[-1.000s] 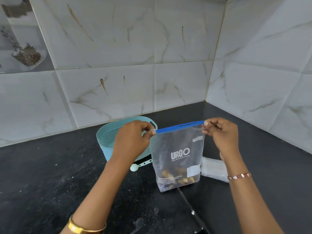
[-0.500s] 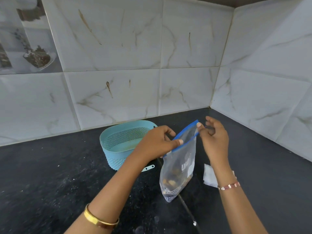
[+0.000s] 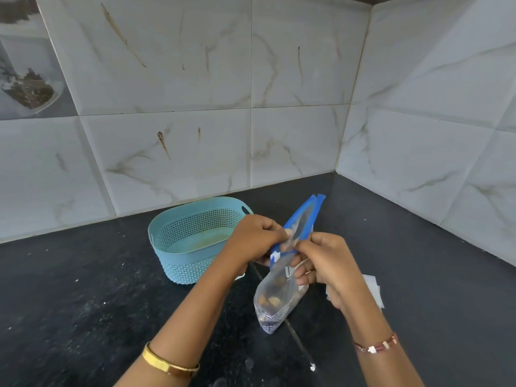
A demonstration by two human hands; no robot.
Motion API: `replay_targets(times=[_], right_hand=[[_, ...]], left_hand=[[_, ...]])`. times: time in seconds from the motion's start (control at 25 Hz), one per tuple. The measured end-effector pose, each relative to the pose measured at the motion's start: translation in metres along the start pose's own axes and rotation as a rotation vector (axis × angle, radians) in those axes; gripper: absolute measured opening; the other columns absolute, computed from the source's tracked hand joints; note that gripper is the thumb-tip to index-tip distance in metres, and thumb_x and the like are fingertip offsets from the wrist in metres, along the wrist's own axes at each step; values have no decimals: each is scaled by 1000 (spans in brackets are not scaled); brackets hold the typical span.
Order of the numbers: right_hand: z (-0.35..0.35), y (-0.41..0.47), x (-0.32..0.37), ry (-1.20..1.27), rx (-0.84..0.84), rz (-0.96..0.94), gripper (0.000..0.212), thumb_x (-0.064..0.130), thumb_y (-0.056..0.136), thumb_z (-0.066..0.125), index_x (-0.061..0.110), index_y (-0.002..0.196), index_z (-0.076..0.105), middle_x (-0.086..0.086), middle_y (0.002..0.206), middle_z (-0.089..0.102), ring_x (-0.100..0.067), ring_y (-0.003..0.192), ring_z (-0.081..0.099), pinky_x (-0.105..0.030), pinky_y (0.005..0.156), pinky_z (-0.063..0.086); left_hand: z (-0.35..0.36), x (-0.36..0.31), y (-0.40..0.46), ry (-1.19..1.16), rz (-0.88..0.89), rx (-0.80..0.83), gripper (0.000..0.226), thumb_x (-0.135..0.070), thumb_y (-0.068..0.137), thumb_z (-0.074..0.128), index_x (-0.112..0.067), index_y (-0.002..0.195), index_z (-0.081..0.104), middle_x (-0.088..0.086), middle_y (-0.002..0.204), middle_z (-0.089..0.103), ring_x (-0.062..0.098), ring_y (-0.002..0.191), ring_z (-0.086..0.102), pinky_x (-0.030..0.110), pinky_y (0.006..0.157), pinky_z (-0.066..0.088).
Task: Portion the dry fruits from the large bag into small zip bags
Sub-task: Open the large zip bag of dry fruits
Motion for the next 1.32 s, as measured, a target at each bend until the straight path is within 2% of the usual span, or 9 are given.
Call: replay_targets(times=[0.2, 0.44, 0.64, 0.76, 0.88, 0.96, 1.12, 1.2, 1.32], right_hand=[[-6, 2, -8, 399, 89, 39, 15, 2, 89, 51, 0, 79, 63, -10, 58, 67, -15, 48, 62, -24, 47, 54], [-5, 8, -23, 841, 141, 207, 18, 1, 91, 45, -2, 83, 61, -13, 68, 69, -18, 59, 69, -28, 58, 59], [-8, 13, -25, 975, 152, 300, 24, 5, 94, 39, -1, 83, 60, -16, 71, 71, -24, 64, 71, -38, 68, 57], [-9, 17, -23, 1039, 151, 315, 27, 7, 94, 34, -1, 92, 59, -14, 74, 71, -26, 79, 68, -42, 74, 52], [-7, 20, -21, 1036, 170, 322, 32, 8, 94, 30, -6, 98, 58, -20, 79, 72, -31, 82, 68, -45, 71, 54], [0, 21, -30, 927, 172, 341, 33, 6, 92, 31, -9, 103, 58, -23, 82, 71, -31, 73, 70, -41, 66, 58], [3, 24, -50, 763, 130, 321, 36, 31, 93, 46, 2, 110, 61, -18, 88, 71, -30, 74, 69, -41, 67, 57], [2, 26, -46, 501, 82, 181, 31, 40, 88, 56, 11, 94, 64, -10, 80, 69, -26, 72, 66, -38, 66, 54], [6, 31, -43, -132, -86, -102, 26, 27, 84, 63, 6, 71, 56, -7, 65, 49, -21, 63, 48, -32, 60, 42]], left_hand=[[9, 21, -9, -700, -211, 5, 21, -16, 92, 53, -9, 74, 59, -2, 55, 67, 4, 39, 58, 17, 40, 50], [18, 33, -16, -1450, -334, -69, 23, -6, 95, 44, 2, 77, 56, 12, 58, 64, 18, 52, 67, 31, 48, 58], [17, 37, -12, -1658, -371, -61, 26, -6, 94, 32, -2, 78, 52, 14, 70, 55, 22, 70, 56, 43, 68, 56], [18, 36, -7, -1746, -351, -48, 29, -4, 93, 28, 2, 80, 54, 16, 64, 55, 18, 66, 50, 43, 64, 56], [24, 49, 4, -1642, -420, -52, 33, -2, 91, 28, 13, 85, 57, 21, 69, 58, 16, 64, 48, 31, 53, 56], [29, 62, 8, -1501, -461, -86, 25, 1, 87, 30, 2, 80, 54, 15, 76, 48, 14, 60, 40, 26, 51, 51], [30, 71, 1, -1143, -281, -246, 43, -25, 102, 28, -1, 87, 59, 16, 84, 64, 25, 71, 61, 35, 66, 53], [27, 66, -4, -821, -121, -267, 45, -41, 97, 36, -5, 85, 61, 14, 82, 66, 27, 77, 62, 38, 74, 51], [25, 71, -1, -258, -19, -274, 34, -37, 94, 46, -6, 84, 59, 14, 77, 57, 22, 73, 52, 38, 71, 45]])
Point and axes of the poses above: each hand's wrist, its own y-axis towards the middle knuckle, its own z-axis out of the palm, x = y × z, the point moved 1 cm from there along y, towards the middle knuckle
